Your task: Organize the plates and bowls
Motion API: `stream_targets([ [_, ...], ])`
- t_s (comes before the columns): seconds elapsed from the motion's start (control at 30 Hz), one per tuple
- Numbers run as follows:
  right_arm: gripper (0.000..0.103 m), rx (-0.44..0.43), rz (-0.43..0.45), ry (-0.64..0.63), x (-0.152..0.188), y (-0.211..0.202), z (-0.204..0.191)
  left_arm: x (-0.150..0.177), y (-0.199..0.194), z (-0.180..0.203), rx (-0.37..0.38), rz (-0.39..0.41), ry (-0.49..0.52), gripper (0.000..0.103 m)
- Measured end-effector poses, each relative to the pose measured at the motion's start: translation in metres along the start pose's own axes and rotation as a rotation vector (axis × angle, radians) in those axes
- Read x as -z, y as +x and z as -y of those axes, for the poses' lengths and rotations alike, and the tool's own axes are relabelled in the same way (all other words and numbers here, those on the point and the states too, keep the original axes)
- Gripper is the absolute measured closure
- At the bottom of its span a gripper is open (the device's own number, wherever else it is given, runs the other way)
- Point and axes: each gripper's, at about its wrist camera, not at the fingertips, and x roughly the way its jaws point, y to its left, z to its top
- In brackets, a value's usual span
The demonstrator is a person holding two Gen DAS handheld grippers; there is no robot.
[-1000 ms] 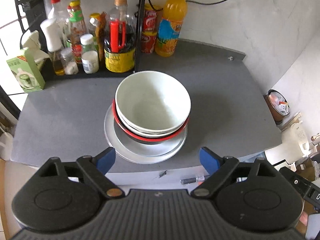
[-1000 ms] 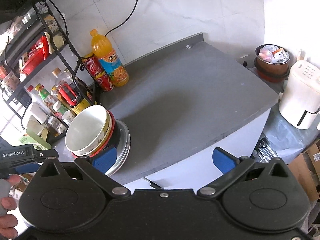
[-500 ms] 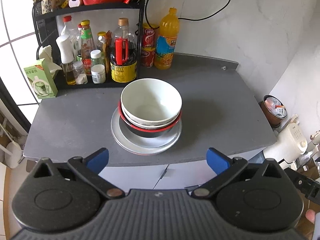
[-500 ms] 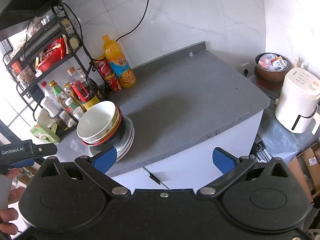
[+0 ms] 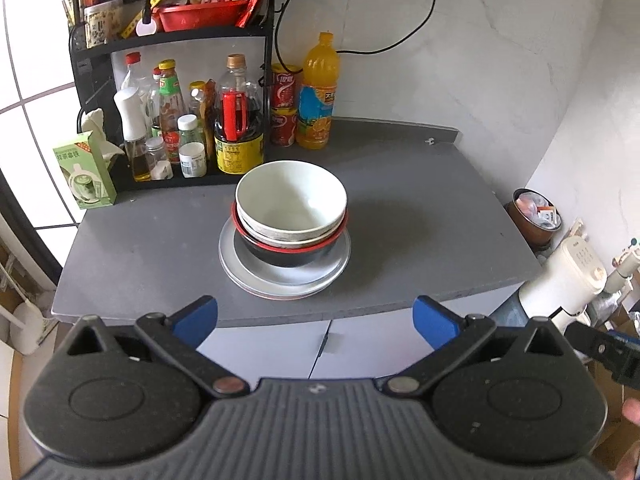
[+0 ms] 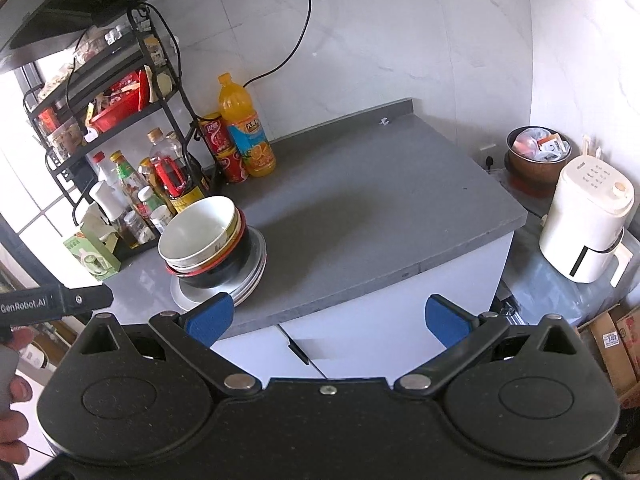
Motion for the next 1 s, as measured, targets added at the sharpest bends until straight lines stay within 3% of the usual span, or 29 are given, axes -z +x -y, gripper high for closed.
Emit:
stream_targets([
  [0.63,0.0,0.008,0.051,-0.061,0.0,-0.029,-0.018,0.013,-0.024,0.016,-0.01,0.037,0.068,0.0],
  [1.0,0.0,-0.032,0.036,-0.065,-0.006,-0.027,-0.037,0.007,-0.026,0.003,-0.011,0.044,0.066,0.0],
])
